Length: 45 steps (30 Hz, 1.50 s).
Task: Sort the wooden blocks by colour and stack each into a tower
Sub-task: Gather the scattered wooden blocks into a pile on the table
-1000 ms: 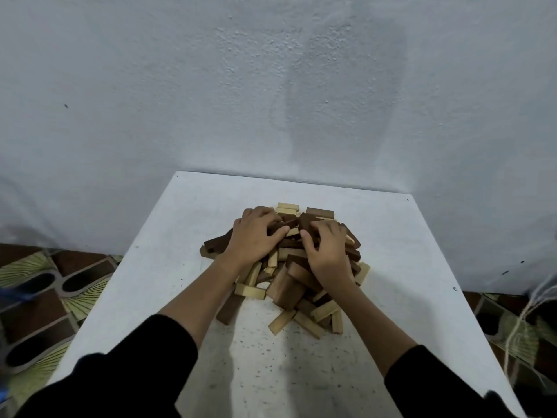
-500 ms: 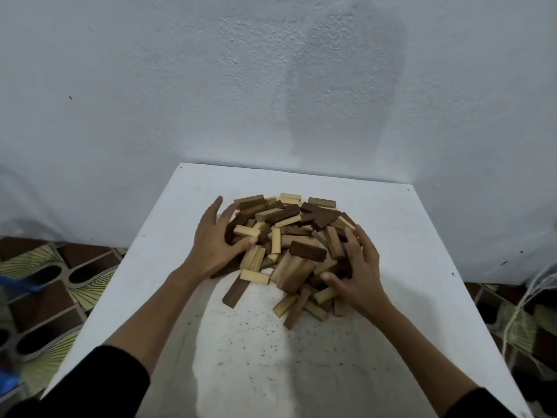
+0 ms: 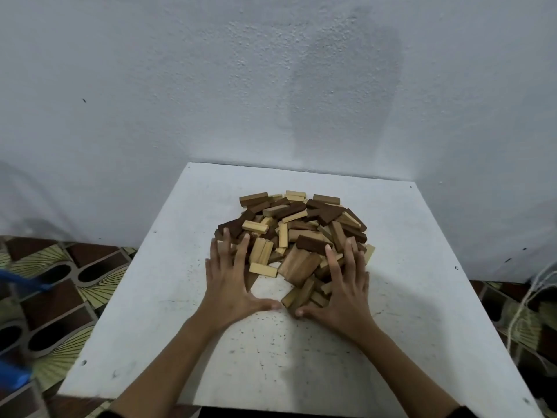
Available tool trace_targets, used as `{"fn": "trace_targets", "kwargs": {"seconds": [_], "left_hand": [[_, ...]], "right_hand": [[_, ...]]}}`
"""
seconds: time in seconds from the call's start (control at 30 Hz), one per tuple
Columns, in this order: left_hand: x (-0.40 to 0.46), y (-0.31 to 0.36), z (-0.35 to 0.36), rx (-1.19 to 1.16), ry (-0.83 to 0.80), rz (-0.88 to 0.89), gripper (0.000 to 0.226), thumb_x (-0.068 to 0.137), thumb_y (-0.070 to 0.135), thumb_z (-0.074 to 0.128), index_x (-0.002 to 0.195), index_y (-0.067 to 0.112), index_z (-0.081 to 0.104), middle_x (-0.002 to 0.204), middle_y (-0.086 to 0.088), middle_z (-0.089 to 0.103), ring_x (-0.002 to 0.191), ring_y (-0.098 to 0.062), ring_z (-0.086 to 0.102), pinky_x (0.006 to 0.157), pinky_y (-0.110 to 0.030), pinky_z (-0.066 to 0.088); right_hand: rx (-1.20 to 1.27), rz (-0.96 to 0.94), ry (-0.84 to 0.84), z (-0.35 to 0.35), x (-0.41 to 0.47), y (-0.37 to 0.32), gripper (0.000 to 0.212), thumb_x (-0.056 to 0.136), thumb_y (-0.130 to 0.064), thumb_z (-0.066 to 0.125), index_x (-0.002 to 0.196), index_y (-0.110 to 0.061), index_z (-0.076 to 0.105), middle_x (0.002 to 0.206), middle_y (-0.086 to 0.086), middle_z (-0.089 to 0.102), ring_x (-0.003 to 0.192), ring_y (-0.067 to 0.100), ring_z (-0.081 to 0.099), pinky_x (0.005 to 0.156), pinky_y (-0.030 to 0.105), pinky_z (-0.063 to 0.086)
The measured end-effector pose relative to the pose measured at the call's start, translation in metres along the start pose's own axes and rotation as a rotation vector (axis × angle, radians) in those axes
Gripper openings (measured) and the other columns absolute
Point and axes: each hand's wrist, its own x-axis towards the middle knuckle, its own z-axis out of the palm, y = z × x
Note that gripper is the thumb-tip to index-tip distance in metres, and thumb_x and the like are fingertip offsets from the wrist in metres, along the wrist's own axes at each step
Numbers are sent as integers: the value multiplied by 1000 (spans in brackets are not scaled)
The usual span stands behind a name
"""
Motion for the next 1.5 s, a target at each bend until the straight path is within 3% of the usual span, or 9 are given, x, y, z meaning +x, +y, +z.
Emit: {"fn": "trace_targets", "kwargs": {"seconds": [0.2, 0.4, 0.57, 0.73, 1.1, 1.27, 1.5], "left_hand": [[8, 0, 4, 59, -9, -18, 136, 34, 104, 36, 145, 43, -14, 155, 0, -28, 143, -35, -22, 108, -68, 6], [20, -2, 10, 111, -40, 41, 134, 37, 104, 34, 147, 41, -9, 157, -1, -23, 142, -42, -20, 107, -70, 12], [31, -7, 10, 118, -47, 102, 131, 39, 103, 36, 147, 43, -9, 158, -2, -17, 142, -45, -13, 109, -68, 11], [44, -11, 12, 140, -53, 125, 130, 41, 103, 36, 146, 43, -10, 157, -2, -18, 143, -45, -11, 111, -68, 12], [73, -18, 18, 133, -32, 169, 128, 46, 101, 37, 149, 37, -2, 159, -9, -11, 143, -45, -9, 111, -68, 12], [83, -19, 20, 120, -24, 170, 126, 47, 101, 38, 149, 35, 3, 159, -9, -9, 142, -47, -8, 110, -68, 13], [89, -17, 17, 115, -27, 142, 124, 46, 102, 32, 147, 40, -1, 158, -5, -16, 142, -46, -10, 112, -66, 10]], "right_hand": [[-43, 62, -12, 6, 4, -10, 121, 45, -103, 26, 144, -41, -6, 155, 0, -17, 141, 37, -16, 105, 66, 9], [-73, 104, -31, 9, 7, -13, 121, 45, -103, 24, 143, -44, -14, 154, -1, -26, 139, 33, -26, 107, 64, 7], [-76, 106, -16, 11, 13, -13, 120, 49, -102, 25, 147, -37, -4, 157, 4, -16, 142, 38, -16, 106, 63, 10], [-96, 111, -11, 13, 22, -12, 120, 52, -101, 25, 148, -35, 0, 158, 7, -10, 141, 42, -10, 105, 64, 13], [-111, 135, -14, 16, 44, -7, 122, 49, -101, 28, 147, -37, -6, 156, 2, -20, 140, 35, -23, 107, 60, 7], [-113, 139, -3, 16, 52, -5, 121, 51, -101, 26, 148, -32, 0, 157, 4, -17, 141, 36, -20, 107, 60, 8], [-127, 128, 24, 19, 65, -2, 121, 51, -101, 21, 148, -31, 1, 156, 3, -16, 141, 36, -18, 108, 58, 3]]}}
